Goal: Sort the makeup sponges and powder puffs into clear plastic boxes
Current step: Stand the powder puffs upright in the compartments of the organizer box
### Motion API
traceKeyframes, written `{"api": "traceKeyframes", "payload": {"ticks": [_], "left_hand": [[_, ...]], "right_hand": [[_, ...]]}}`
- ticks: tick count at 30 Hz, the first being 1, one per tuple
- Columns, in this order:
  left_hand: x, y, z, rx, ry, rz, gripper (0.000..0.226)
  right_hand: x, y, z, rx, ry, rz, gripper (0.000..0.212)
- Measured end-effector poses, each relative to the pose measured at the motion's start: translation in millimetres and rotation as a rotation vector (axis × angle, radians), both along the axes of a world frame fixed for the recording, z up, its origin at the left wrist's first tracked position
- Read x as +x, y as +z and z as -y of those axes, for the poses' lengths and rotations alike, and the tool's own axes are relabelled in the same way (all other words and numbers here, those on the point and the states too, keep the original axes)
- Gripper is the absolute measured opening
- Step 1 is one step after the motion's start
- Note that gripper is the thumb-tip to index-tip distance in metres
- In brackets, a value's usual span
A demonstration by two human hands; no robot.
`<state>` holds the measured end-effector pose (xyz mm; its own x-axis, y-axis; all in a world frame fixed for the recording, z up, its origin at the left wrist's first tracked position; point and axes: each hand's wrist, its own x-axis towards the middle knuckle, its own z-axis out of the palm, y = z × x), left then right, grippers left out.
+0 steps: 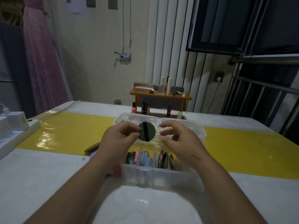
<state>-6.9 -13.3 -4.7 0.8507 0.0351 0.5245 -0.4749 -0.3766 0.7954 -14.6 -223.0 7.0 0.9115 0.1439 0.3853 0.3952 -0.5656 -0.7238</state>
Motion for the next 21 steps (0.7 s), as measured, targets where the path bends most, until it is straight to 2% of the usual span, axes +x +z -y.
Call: {"api": "traceKeyframes", "payload": {"ticks": [5, 21], "left_hand": [[-0.1, 0.2, 2.3, 0.008, -0.024, -0.008, 0.031], [2.8, -3.0, 1.7, 0.072, -0.085, -0.028, 0.027]], "right_hand": [[-2.6, 1.0, -2.3, 0.022, 0.068, -0.004, 0.035], [-1.6, 2.9, -5.2, 0.031, 0.06, 0.084, 0.03]]}}
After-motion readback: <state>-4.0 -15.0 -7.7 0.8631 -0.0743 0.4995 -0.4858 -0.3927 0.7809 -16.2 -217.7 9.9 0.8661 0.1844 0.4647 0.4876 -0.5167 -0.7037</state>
